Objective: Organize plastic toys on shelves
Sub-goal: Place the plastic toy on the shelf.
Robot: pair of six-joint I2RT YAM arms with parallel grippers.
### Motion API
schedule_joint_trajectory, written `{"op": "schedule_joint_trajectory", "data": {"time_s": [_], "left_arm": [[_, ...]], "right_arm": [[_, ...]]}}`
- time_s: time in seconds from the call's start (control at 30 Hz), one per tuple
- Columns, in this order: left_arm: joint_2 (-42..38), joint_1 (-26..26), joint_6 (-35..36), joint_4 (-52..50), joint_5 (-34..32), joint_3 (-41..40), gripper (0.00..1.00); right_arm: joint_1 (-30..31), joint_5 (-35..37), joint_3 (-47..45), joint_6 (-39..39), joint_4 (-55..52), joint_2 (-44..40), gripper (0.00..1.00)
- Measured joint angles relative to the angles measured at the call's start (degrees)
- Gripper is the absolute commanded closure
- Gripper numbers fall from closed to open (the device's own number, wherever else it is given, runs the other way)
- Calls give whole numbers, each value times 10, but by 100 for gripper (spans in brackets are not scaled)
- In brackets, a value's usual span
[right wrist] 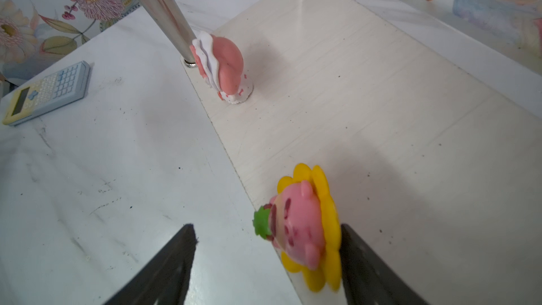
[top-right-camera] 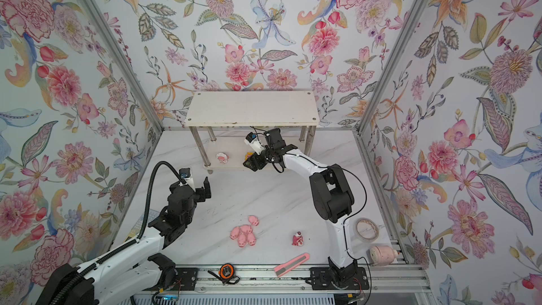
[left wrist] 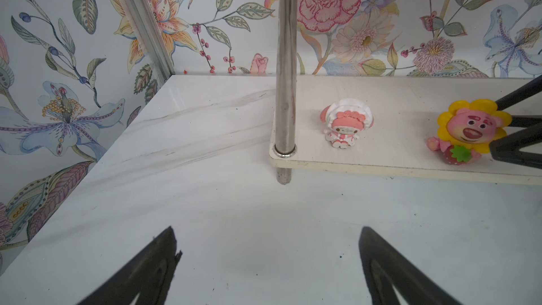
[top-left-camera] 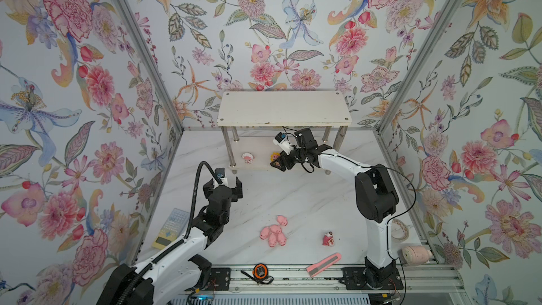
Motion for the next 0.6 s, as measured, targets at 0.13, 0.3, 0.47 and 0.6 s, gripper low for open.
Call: {"op": "schedule_joint_trajectory", "data": {"time_s": [0.13,0.3,0.47,0.6], "left_arm": [[-17,0,0,0,0,-7,2],[-36,0,0,-1,0,-21,2],[-49,0,0,-2,-1,-25,2],[-52,0,0,-1,-2,-31,2]], "right_arm": [[-1,0,-28,20,28,-28,23],[-2,2,-65,42,52,-47,32],[-2,0,-118,68,76,-69,70],[-2,-6,-147,86,94,-85,89]]}}
